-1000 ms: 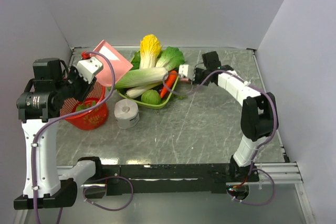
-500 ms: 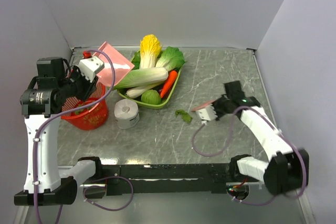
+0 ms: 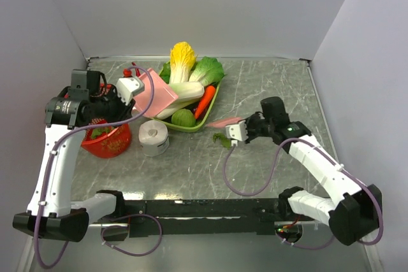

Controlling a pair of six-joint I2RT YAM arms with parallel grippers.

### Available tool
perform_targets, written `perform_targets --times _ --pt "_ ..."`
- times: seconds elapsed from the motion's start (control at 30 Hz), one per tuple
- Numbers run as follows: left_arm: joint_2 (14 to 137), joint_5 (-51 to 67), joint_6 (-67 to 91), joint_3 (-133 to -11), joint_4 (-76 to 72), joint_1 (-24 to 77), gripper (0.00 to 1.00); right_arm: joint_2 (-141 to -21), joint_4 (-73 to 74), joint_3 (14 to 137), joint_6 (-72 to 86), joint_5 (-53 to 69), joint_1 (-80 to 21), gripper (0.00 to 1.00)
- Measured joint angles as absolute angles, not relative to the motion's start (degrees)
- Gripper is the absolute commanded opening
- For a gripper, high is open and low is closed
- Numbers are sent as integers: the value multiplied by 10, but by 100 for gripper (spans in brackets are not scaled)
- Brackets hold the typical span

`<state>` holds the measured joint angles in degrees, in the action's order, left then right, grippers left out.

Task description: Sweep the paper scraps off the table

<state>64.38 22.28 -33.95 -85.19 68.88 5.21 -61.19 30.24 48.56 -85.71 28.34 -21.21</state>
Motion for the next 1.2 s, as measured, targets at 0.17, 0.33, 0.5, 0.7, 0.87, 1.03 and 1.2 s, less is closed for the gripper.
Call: perform_targets --times 0.17,0.33,0.5,0.7,0.87,1.03,1.2 --pt "647 208 -358 -839 707 84 1 -650 204 445 -812 273 -272 0" --pt "647 192 -371 -827 723 126 1 -661 181 404 -857 262 -305 0" --pt "659 171 -379 -815 730 175 1 -587 272 389 -964 258 -291 0" --pt "691 150 -386 -808 731 243 1 -433 450 400 -1047 269 -215 0" --pt "702 127 -394 -777 722 287 1 -389 475 424 -965 269 -147 0" --pt "724 93 -398 -762 708 352 1 -437 435 476 -722 215 -126 0" --pt "761 60 -387 -762 684 403 1 -535 403 547 -472 122 -121 0"
